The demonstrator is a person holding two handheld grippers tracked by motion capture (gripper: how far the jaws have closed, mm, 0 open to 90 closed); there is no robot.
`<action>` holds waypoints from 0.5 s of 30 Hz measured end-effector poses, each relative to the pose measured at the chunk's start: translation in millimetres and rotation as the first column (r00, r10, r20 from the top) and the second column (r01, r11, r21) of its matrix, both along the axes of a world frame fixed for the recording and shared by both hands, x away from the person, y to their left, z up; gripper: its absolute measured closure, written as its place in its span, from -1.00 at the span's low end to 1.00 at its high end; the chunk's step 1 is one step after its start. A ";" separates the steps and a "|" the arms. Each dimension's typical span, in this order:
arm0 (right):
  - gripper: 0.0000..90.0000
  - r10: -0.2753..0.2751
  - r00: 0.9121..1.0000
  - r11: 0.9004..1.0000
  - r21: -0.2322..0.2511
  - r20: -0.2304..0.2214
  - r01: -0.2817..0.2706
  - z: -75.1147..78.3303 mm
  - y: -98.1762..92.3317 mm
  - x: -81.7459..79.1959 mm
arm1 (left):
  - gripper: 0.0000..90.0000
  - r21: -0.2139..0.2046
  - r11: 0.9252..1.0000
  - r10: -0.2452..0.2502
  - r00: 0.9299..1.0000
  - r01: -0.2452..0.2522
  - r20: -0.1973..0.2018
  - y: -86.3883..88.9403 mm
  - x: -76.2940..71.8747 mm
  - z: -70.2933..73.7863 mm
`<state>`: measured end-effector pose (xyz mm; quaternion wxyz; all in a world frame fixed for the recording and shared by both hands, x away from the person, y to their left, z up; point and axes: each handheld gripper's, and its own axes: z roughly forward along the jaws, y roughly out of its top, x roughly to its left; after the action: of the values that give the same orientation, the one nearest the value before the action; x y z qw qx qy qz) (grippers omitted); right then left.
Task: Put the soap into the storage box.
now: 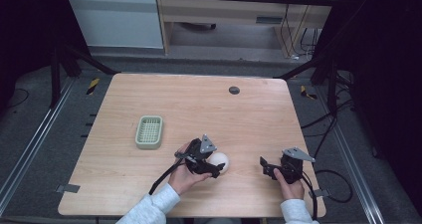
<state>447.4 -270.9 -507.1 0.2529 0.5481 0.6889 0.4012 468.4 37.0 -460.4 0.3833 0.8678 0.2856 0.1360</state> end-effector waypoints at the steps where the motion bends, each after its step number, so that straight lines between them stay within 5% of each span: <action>1: -0.91 -0.001 1.000 1.000 -0.002 0.000 0.001 -0.1 0.0 0.1 | -0.65 0.002 1.000 0.001 1.000 -0.001 -0.001 -0.8 0.3 -1.1; 15: -0.91 0.003 1.000 1.000 -0.006 0.002 -0.003 -0.5 0.2 0.4 | -0.66 0.033 0.999 -0.009 1.000 0.010 -0.029 -8.8 3.7 -11.0</action>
<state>447.8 -270.7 -507.5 0.2547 0.5460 0.6907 0.3999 472.0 28.3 -471.5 0.3652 0.8772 0.2848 0.1264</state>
